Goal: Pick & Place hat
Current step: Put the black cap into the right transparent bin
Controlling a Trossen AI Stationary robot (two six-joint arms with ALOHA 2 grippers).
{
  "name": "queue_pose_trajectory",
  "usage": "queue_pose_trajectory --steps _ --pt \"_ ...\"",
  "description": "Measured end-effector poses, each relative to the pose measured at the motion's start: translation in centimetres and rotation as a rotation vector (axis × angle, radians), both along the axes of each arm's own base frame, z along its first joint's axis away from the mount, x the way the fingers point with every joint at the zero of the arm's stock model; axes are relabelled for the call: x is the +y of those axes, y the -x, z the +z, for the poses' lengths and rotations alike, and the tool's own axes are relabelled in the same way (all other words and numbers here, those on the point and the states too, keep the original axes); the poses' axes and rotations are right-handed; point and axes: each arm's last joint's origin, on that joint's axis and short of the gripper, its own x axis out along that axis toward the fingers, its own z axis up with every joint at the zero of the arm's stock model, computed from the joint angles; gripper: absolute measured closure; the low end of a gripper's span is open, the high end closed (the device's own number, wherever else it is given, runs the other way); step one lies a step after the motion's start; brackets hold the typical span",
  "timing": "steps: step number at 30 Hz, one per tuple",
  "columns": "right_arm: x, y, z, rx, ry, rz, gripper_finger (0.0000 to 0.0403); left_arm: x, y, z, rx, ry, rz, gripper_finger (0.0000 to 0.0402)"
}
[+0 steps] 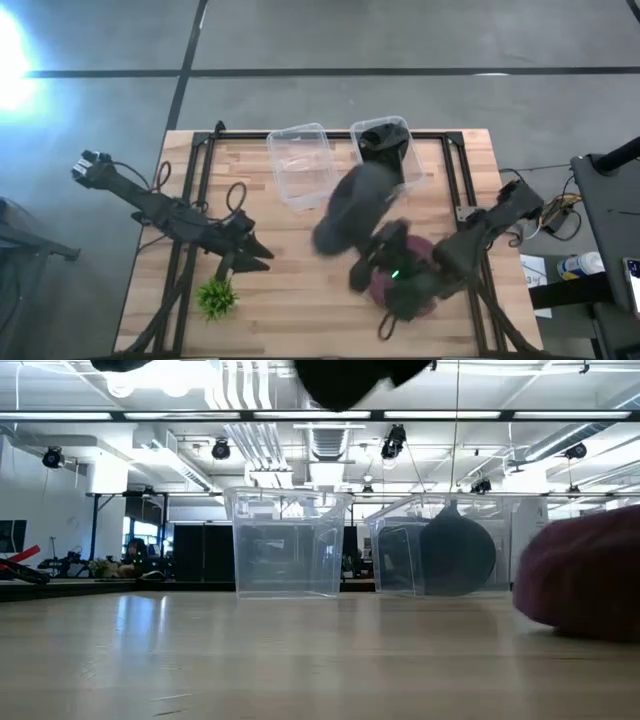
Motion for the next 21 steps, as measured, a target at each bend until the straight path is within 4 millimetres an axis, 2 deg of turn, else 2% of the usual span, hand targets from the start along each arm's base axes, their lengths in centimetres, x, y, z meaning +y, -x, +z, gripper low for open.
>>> queue_pose_trajectory --steps 4,9,12,15,18,21 --pt "-4.8 2.8 2.1 0.099 0.105 -0.105 0.0389 0.2 0.0 0.0 -0.004 -0.011 0.055 0.0209" --pt "-10.3 4.2 3.2 0.307 0.214 -0.176 0.039 -0.1 -0.6 -0.8 0.033 -0.029 0.059 0.0209" --pt "-13.5 4.9 3.4 0.445 0.188 -0.154 0.039 -0.2 -0.9 -1.1 0.044 -0.038 0.072 0.0209" --pt "-16.5 5.4 3.3 0.555 0.097 -0.052 0.039 -0.3 -1.1 -1.4 0.052 -0.053 0.094 0.0209" --pt "-19.0 6.3 3.3 0.528 0.028 0.07 0.039 -0.2 -1.2 -1.4 0.043 -0.093 0.118 0.0209" --pt "-21.5 8.2 3.4 0.469 0.02 0.085 0.039 -0.1 -1.2 -1.4 0.029 -0.141 0.144 0.0209"
